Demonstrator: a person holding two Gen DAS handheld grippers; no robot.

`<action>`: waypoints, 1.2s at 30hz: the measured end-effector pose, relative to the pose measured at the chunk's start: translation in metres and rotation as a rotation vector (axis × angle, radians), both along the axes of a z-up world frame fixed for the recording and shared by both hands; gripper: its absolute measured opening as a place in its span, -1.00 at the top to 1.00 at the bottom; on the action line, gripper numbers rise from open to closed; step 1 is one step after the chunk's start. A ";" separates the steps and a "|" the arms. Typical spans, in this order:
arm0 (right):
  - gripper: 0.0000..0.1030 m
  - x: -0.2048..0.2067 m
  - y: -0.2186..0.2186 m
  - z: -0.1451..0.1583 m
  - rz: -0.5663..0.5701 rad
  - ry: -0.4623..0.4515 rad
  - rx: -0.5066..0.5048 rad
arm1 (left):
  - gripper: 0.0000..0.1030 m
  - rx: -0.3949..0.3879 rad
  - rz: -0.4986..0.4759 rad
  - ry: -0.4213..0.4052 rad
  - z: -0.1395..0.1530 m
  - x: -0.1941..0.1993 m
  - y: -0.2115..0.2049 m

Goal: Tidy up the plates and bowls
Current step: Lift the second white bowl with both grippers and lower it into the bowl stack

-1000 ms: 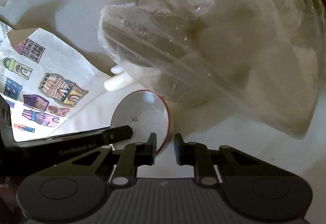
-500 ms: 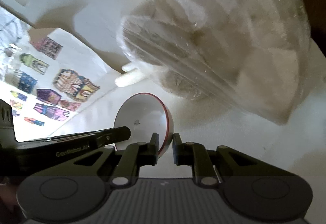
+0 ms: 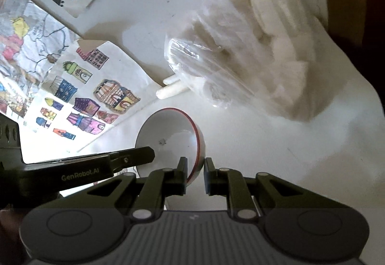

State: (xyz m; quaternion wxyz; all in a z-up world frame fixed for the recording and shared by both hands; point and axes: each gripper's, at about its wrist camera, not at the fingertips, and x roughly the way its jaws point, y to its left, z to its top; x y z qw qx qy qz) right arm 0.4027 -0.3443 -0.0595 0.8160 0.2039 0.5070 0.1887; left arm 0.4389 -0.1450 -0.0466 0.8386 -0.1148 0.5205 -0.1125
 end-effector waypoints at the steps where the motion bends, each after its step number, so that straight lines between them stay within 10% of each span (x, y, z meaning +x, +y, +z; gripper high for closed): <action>1: 0.70 -0.005 -0.004 0.002 -0.002 -0.001 0.000 | 0.86 -0.004 -0.007 0.000 0.001 -0.003 -0.003; 36: 0.69 -0.110 -0.071 -0.009 -0.020 0.153 -0.072 | 0.78 0.042 -0.266 0.177 -0.030 -0.094 -0.086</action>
